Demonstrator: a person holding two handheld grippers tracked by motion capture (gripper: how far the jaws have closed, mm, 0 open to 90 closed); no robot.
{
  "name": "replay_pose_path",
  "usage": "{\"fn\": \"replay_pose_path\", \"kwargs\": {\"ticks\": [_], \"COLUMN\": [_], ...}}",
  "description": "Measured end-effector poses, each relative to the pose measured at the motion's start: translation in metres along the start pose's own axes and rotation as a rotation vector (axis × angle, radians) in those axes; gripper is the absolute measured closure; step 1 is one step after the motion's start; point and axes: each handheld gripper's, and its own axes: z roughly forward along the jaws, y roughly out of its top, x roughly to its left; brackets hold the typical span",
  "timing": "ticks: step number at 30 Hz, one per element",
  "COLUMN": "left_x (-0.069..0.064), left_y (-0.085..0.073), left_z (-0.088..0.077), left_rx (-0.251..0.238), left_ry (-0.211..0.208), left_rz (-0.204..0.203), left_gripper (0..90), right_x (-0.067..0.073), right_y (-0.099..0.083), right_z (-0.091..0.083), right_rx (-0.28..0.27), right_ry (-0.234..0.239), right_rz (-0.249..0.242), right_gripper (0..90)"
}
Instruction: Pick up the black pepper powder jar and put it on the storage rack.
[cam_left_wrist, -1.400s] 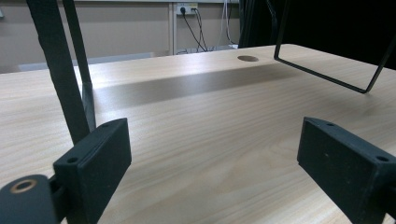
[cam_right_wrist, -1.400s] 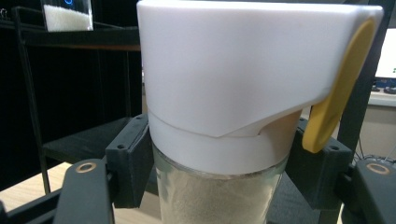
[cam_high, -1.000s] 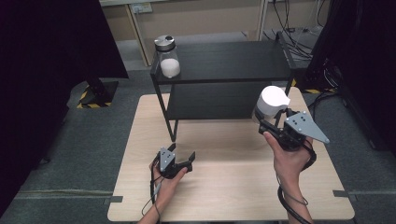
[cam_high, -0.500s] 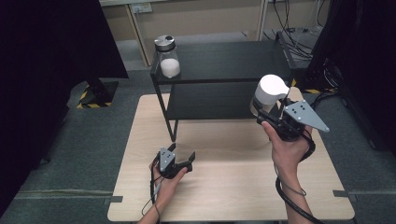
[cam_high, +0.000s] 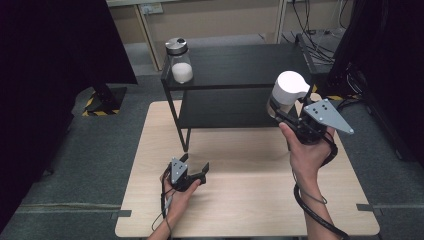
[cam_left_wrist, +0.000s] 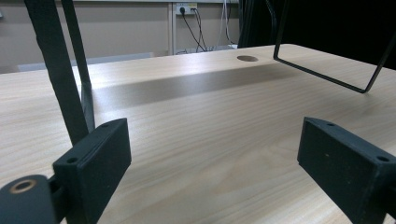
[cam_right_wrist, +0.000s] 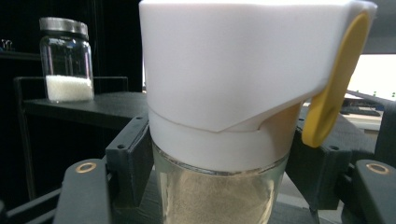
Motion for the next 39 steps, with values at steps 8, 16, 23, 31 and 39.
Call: {"fn": "replay_pose_path", "kwargs": {"ticks": [8, 16, 23, 31, 39], "left_x": [0.0, -0.001, -0.001, -0.001, -0.001], "left_y": [0.0, 0.0, 0.0, 0.0, 0.0], "left_z": [0.0, 0.0, 0.0, 0.0, 0.0], "left_rx": [0.0, 0.001, 0.002, 0.002, 0.002], "left_ry": [0.0, -0.001, -0.003, -0.003, -0.005], "left_rz": [0.002, 0.005, 0.007, 0.007, 0.007], "left_gripper": [8.9, 8.9, 8.9, 8.9, 8.9], "right_x": [0.0, 0.001, 0.001, -0.001, -0.004], "right_y": [0.005, 0.011, 0.018, 0.028, 0.038], "right_z": [0.003, 0.005, 0.008, 0.013, 0.021], "right_rx": [-0.023, -0.041, -0.054, -0.064, -0.066], "right_ry": [-0.005, -0.008, -0.01, -0.018, -0.028], "right_rz": [0.006, 0.009, 0.008, 0.014, 0.017], "right_gripper": [30.9, 30.9, 30.9, 30.9, 30.9]}}
